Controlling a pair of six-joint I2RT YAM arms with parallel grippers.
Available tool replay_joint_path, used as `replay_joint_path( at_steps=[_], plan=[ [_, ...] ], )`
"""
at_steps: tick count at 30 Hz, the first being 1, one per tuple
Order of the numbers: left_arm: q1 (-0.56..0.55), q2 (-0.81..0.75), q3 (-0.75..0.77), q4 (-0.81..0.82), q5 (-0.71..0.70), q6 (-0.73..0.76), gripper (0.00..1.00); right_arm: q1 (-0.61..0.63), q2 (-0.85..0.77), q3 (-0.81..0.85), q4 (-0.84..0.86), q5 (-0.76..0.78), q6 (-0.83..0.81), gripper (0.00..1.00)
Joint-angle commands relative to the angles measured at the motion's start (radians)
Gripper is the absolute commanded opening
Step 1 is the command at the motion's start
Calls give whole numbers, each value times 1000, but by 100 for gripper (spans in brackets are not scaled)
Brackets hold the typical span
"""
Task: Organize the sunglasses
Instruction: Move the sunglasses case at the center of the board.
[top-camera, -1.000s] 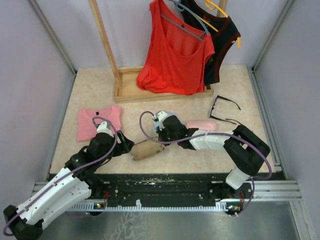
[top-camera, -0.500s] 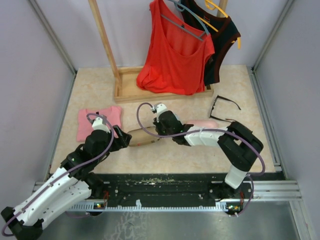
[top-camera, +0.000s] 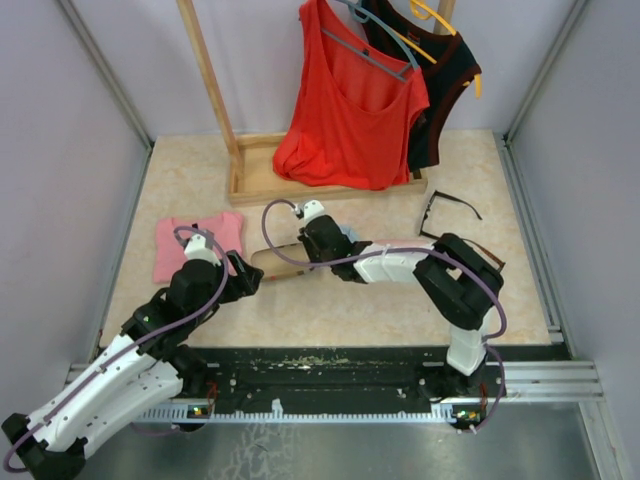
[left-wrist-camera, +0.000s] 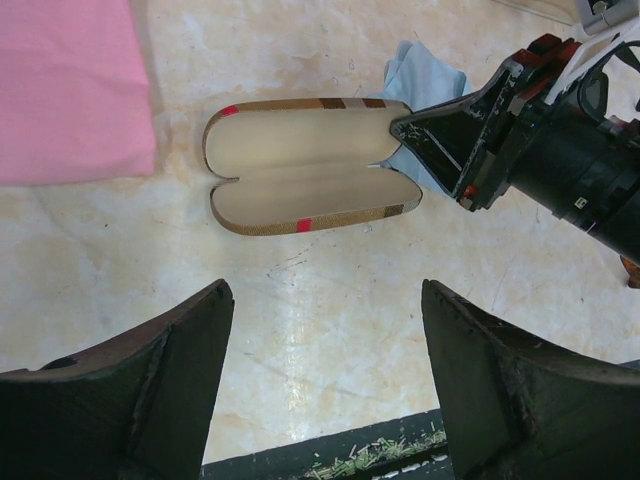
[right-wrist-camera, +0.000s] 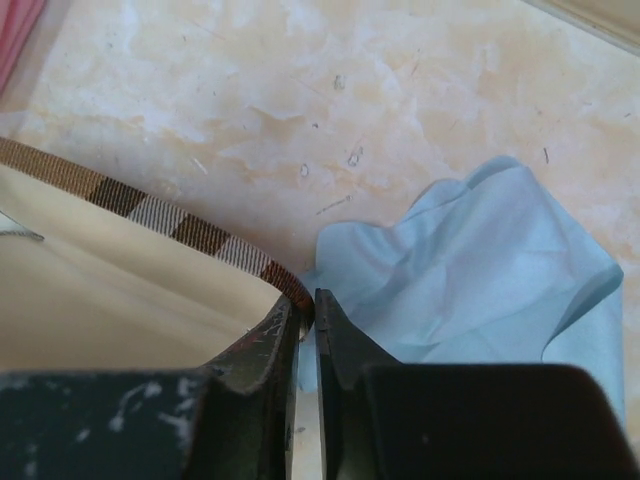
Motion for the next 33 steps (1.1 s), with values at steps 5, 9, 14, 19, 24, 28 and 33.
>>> replay_joint_path(
  at_steps=[5,9,14,19,24,28,33],
  plan=[
    [-4,-15,17,-11,-15,13,83,-11,-22,31,78,-15,-15,42],
    [-4,-22,16,-16,-21,12,84,-15,-100,-3,70,-14,-15,46],
    [-4,-23,8,-2,-17,11,84,-23,-233,-46,7,137,48,45],
    [-4,-19,-5,12,-2,8,85,-44,-221,13,-211,282,219,40],
    [-4,-22,-12,12,9,9,85,-54,-98,110,-311,266,278,40],
    [-4,-38,-12,-2,2,9,85,-54,-31,166,-320,220,286,42],
    [-4,-55,-18,-13,1,5,85,-55,40,231,-344,176,284,44]
  ],
)
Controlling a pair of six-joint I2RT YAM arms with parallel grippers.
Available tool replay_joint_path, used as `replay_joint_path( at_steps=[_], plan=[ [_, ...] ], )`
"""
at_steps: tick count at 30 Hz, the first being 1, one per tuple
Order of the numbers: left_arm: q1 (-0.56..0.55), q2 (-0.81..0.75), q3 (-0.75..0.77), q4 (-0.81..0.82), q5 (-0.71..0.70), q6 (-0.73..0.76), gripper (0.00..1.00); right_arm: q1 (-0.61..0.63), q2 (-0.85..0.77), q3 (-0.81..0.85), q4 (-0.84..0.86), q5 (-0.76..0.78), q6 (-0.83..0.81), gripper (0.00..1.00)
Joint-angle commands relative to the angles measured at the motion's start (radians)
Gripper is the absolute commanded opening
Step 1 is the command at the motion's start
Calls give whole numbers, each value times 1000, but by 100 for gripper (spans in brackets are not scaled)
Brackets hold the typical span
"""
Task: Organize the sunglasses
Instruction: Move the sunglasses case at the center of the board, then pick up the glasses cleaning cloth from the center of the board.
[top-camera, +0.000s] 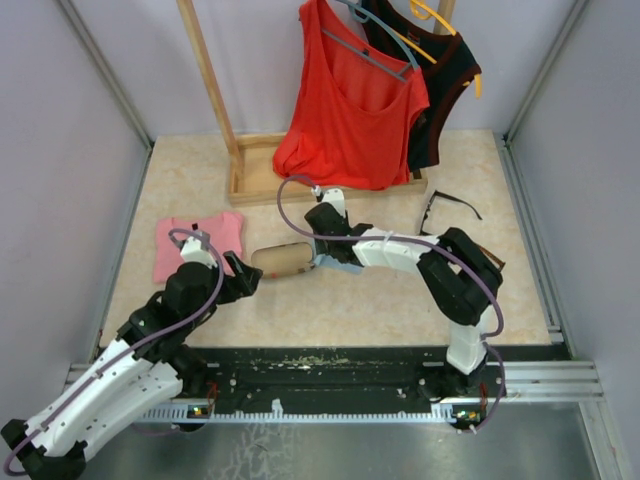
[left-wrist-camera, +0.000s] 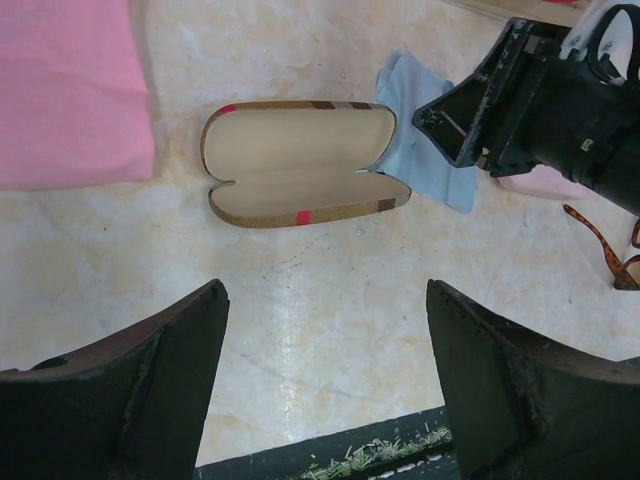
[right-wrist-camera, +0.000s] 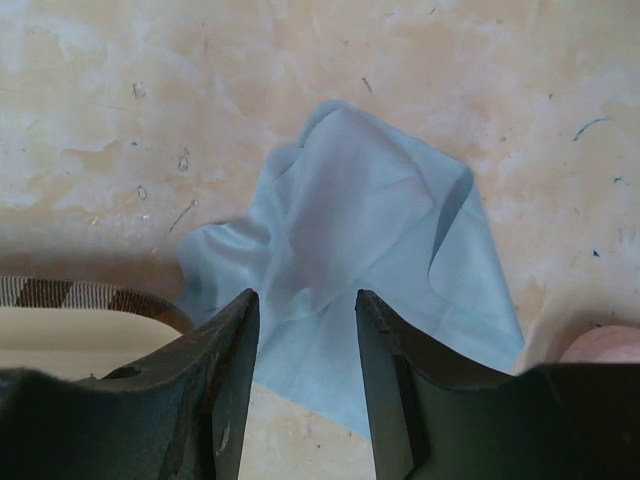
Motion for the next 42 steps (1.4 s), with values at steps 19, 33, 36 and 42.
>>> replay_joint_path(
  at_steps=[19,33,36,42],
  plan=[
    [-4,-22,-22,-2,13,6,86,-11,126,149,-76,-1,21,25],
    [-4,-5,-9,14,10,16,86,0,-252,-114,-7,106,-41,0],
    [-4,-5,-11,18,7,16,86,30,-364,-195,0,53,-93,0],
    [-4,13,-19,37,7,15,86,173,-501,-275,-32,-168,-185,0]
  ],
)
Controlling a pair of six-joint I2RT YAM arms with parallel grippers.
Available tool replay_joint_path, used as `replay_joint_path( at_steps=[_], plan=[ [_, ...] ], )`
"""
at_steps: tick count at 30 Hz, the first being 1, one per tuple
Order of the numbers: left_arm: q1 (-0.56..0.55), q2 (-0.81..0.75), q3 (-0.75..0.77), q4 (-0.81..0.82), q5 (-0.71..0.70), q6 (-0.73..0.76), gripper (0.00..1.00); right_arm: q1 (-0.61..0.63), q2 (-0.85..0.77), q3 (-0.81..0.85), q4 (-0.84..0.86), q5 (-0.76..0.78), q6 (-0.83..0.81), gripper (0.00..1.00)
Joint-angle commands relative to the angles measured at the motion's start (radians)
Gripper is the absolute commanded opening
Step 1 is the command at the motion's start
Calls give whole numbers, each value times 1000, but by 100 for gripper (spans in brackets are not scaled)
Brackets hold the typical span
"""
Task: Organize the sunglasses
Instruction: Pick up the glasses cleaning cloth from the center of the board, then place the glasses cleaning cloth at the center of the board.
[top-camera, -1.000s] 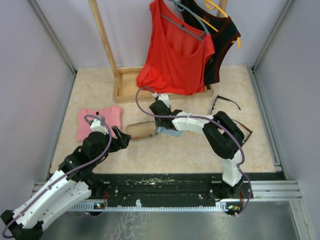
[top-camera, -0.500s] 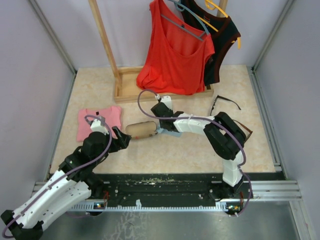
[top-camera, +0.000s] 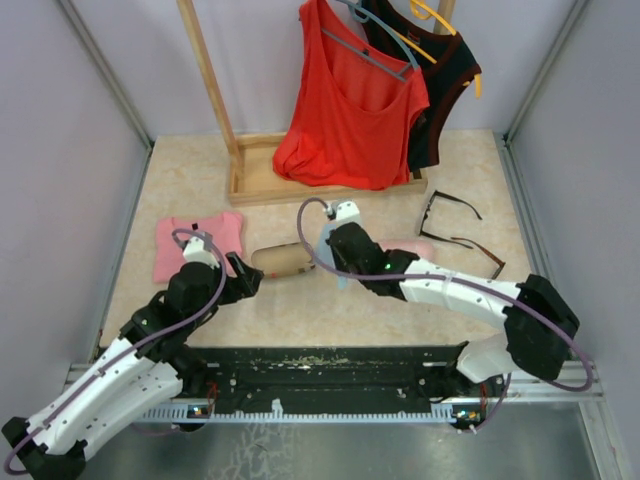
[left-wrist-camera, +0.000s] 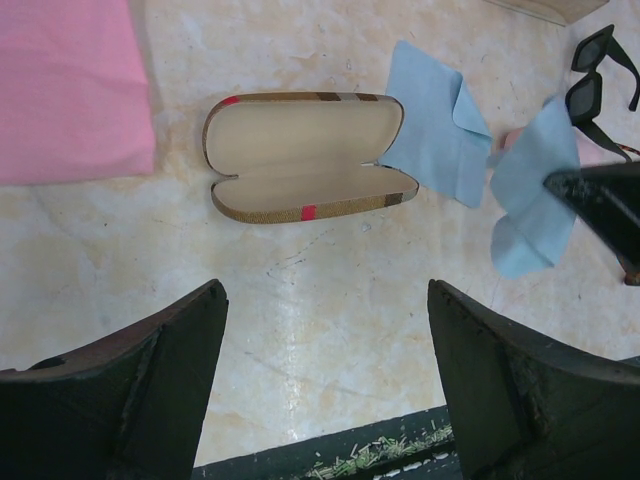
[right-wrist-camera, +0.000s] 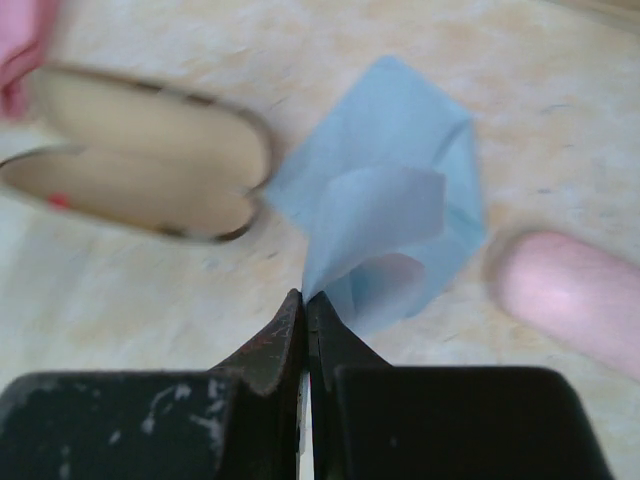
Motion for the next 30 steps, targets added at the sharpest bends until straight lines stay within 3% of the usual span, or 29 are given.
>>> replay_joint_path(
  at_steps=[1,5,7,9,11,17,24,30],
  plan=[
    [-4,13,-6,36,1,11,86,104,-82,-42,10,-221,-71,0],
    [-4,19,-13,50,5,2,86,129,-153,-150,146,-452,-25,0],
    [-4,21,-18,57,8,-1,86,129,-176,-219,243,-477,20,0],
    [-4,28,-21,62,14,-1,86,126,-170,-260,242,-434,47,0],
    [-4,34,-22,62,21,-1,86,121,-146,-273,196,-360,81,6],
    [-4,42,-28,56,20,5,86,110,-115,-275,25,-111,130,38],
    [-4,58,-38,70,16,4,87,108,-174,-228,-162,201,204,42],
    [-4,139,-54,105,30,2,87,67,-242,-263,-50,96,177,43]
  ],
)
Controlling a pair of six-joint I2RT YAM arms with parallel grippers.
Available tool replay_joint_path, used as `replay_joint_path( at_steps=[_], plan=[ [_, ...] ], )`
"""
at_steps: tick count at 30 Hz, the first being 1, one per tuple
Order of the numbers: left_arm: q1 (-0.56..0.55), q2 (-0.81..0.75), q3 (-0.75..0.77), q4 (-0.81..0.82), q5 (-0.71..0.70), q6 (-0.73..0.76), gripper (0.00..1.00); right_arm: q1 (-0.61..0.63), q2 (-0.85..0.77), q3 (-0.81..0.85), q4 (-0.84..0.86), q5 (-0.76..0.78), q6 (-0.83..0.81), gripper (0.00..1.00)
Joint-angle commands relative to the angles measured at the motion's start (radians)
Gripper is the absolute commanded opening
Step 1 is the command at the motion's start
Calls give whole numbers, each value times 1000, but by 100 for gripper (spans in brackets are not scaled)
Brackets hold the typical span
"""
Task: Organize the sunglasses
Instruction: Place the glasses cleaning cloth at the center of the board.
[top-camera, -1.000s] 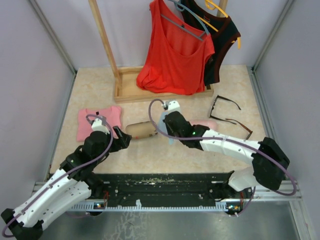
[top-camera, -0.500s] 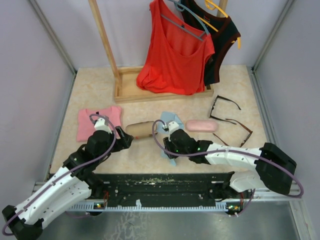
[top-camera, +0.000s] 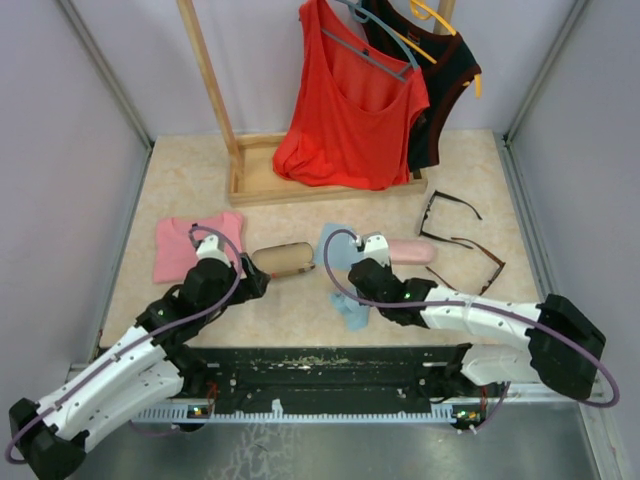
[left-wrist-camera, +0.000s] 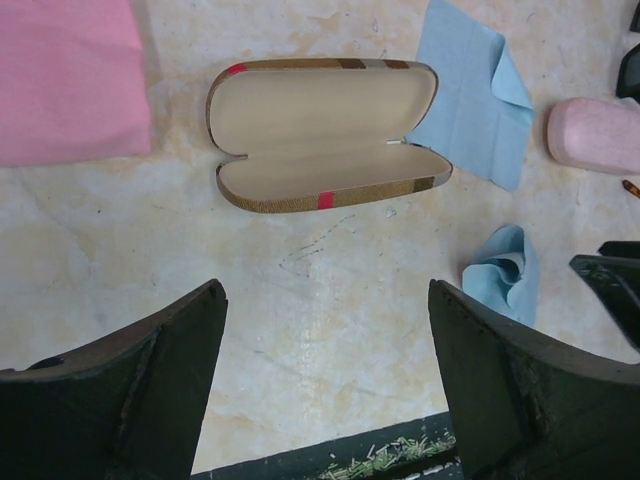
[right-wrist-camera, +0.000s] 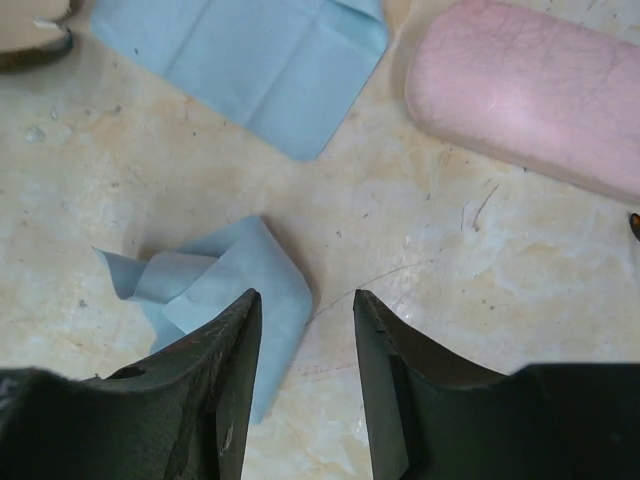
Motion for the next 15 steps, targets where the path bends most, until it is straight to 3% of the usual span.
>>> replay_joint_path(
  at_steps=[1,7,15],
  plan=[
    [-4,59,-23,59,12,3,87,-43,-72,24,101,-36,4,43],
    [-2,165,-44,158,-52,9,86,-95,-71,29,221,-169,10,44],
    [72,315,-20,287,-90,19,83,-95,-27,32,235,-244,21,44]
  ],
)
